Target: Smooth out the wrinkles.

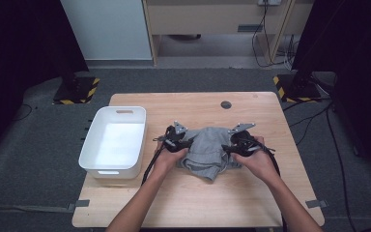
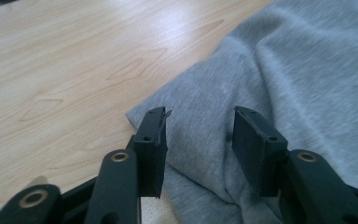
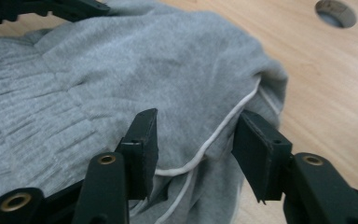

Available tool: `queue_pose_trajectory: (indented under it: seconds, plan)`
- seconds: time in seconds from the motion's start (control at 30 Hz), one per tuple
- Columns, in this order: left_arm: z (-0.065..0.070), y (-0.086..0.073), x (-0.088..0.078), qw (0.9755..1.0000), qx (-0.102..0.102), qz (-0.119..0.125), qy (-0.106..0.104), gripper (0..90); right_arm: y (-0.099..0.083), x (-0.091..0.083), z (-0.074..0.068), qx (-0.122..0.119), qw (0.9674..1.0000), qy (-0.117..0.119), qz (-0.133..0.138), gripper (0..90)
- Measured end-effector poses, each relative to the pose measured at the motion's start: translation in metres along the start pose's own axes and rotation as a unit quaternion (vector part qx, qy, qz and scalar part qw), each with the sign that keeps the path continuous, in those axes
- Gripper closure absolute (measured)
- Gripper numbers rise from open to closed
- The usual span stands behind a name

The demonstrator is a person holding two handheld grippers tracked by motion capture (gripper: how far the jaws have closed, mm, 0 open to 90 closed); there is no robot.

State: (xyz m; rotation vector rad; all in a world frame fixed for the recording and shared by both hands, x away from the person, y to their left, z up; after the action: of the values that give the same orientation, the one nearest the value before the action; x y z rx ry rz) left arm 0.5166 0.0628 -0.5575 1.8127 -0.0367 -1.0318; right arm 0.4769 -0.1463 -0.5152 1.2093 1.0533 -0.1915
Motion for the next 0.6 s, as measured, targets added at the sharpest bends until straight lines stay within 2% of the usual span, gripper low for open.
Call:
queue_pose_trajectory:
  seconds: [0.07, 0.13, 0.2, 0.27, 0.4, 0.5, 0.6]
  plan:
    - [0.0, -0.003, 0.004, 1.0, -0.002, -0.006, -0.002, 57.9, -0.003, 0.002, 0.0, 0.002, 1.0, 0.003, -0.004, 50.8]
    - [0.001, -0.003, 0.006, 0.9999, 0.007, -0.009, -0.002, 63.0, -0.007, 0.004, 0.0, 0.003, 0.9999, 0.007, -0.013, 57.0]
    - [0.001, -0.003, 0.008, 0.9998, 0.016, -0.012, -0.003, 71.1, -0.01, 0.007, 0.002, 0.002, 0.9997, 0.006, -0.022, 67.7]
    - [0.001, -0.003, 0.01, 0.9997, 0.015, -0.016, -0.01, 80.4, -0.012, 0.011, 0.006, 0.001, 0.9996, 0.003, -0.029, 78.6]
    - [0.0, -0.002, 0.012, 0.9996, 0.01, -0.019, -0.018, 87.9, -0.013, 0.018, 0.008, -0.001, 0.9993, 0.009, -0.036, 84.0]
    - [-0.004, 0.0, 0.011, 0.9997, 0.012, -0.015, -0.013, 88.6, -0.012, 0.024, 0.012, -0.003, 0.999, -0.005, -0.045, 84.4]
    - [-0.011, 0.004, 0.01, 0.9999, 0.012, -0.001, -0.007, 88.8, -0.005, 0.028, 0.02, -0.003, 0.9989, -0.024, -0.041, 84.5]
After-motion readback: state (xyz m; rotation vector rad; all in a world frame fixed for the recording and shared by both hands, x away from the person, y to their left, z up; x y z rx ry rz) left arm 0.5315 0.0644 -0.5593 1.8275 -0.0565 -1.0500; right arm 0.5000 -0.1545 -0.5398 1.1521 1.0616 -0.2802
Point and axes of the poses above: each handheld gripper's, and its own axes: x roughly forward along the jaws, y roughly out of its top, z roughly to its right, the point moved 6 cm from there along x, roughly forward along the jaws, and after that the axes turned 8 degrees about x, right-handed, at the moved point
